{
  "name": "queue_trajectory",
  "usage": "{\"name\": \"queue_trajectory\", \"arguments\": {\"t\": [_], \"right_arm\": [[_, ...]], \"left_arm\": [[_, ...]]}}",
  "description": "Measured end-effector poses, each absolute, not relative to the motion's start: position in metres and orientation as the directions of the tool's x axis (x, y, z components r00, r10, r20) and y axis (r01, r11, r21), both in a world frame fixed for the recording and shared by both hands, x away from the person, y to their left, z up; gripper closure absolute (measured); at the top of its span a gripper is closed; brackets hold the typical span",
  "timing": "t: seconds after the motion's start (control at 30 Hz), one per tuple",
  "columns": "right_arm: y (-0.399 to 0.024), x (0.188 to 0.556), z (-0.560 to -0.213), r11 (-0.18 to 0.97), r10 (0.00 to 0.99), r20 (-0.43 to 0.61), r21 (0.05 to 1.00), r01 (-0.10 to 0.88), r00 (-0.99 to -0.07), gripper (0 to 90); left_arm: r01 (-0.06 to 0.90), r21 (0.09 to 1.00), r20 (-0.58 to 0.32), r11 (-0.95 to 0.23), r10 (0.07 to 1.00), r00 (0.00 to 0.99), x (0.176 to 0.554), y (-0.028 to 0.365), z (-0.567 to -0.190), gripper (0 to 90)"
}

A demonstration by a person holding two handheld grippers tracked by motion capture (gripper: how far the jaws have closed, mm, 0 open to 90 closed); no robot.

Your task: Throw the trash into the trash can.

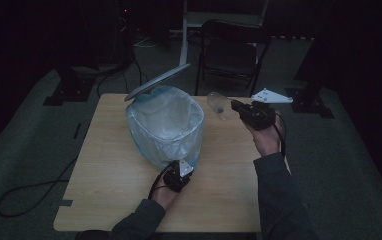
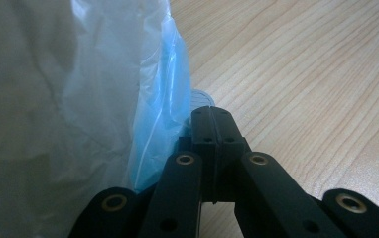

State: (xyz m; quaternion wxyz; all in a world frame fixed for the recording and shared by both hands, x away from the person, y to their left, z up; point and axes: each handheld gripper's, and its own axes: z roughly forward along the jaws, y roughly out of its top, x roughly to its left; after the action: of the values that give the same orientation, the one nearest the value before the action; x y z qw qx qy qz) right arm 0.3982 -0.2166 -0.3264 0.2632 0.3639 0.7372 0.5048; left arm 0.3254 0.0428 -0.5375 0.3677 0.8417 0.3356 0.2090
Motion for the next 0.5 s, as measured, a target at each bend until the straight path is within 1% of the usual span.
{"name": "queue_trajectory", "arguments": {"t": [0.27, 0.5], "right_arm": [[-0.210, 0.397, -0.322, 0.217, 0.788, -0.012, 0.941, 0.260, -0.615, 86.7], [-0.201, 0.394, -0.316, 0.227, 0.772, -0.025, 0.944, 0.240, -0.635, 86.7]], "left_arm": [[0.411, 0.760, 0.104, -0.503, 0.719, 0.687, 0.325, 0.043, -0.538, 90.0], [0.411, 0.760, 0.105, -0.504, 0.719, 0.687, 0.325, 0.043, -0.538, 90.0]]}}
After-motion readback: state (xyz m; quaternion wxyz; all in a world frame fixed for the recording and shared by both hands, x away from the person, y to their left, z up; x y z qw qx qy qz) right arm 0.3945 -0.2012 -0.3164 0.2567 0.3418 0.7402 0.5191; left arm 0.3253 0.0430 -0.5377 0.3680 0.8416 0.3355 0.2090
